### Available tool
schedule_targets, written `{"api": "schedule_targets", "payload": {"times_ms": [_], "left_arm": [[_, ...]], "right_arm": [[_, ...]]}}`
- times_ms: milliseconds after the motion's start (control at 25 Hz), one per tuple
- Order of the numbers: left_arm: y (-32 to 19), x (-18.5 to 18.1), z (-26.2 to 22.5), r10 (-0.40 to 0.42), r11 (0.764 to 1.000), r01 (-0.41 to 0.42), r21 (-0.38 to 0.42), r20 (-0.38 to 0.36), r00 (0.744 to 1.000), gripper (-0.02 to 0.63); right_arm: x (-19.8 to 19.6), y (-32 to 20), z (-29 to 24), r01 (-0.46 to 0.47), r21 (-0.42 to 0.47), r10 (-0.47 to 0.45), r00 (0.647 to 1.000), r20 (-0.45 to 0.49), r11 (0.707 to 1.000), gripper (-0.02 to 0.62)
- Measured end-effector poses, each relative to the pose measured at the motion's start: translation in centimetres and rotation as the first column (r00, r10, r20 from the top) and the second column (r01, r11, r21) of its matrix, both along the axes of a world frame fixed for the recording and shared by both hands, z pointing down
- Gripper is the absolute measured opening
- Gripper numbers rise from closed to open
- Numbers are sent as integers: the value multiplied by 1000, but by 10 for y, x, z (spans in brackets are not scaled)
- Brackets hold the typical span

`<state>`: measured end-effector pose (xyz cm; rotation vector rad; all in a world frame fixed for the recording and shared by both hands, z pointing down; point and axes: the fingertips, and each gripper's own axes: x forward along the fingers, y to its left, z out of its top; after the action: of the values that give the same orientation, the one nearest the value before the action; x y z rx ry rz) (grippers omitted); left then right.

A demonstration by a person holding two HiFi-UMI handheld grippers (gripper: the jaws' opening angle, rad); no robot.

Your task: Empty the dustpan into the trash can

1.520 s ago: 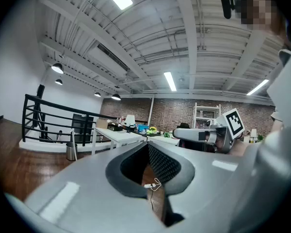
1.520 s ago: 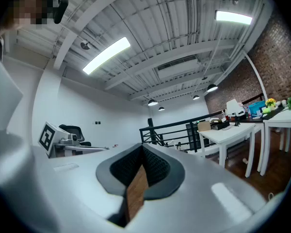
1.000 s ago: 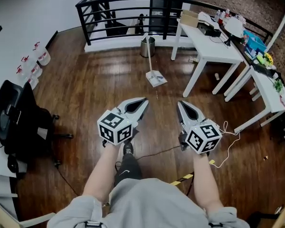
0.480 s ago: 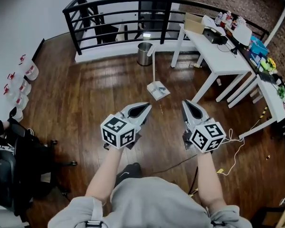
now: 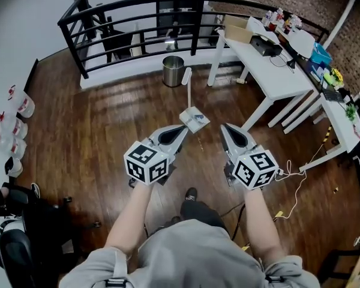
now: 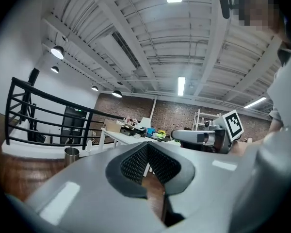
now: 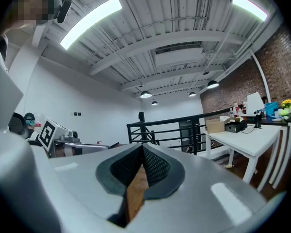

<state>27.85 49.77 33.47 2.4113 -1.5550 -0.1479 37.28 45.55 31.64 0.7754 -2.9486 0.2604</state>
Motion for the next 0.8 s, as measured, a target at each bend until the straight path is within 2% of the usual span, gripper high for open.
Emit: {"api": "schedule_targets", "payload": {"times_ms": [360,520,640,800], "left_arm": [[-113,-88,38,-36,999,37,-39,36,999,6],[-171,-130,45,-41,997,42,-62,21,999,6],[-210,-156,46,-30,997,32,-74,39,999,6],[-255,-191,41,-24,997,28,-74,51,998,6]], "right_arm": [[-97,-118,49,19,-32,-18,1000,15,999,0],[-144,-181,55,8,-38,-7,1000,21,999,0],[-174,-224,54,-15,-51,17,999,37,999,0],[-210,-260,51,-24,-42,25,999,31,999,0]]}}
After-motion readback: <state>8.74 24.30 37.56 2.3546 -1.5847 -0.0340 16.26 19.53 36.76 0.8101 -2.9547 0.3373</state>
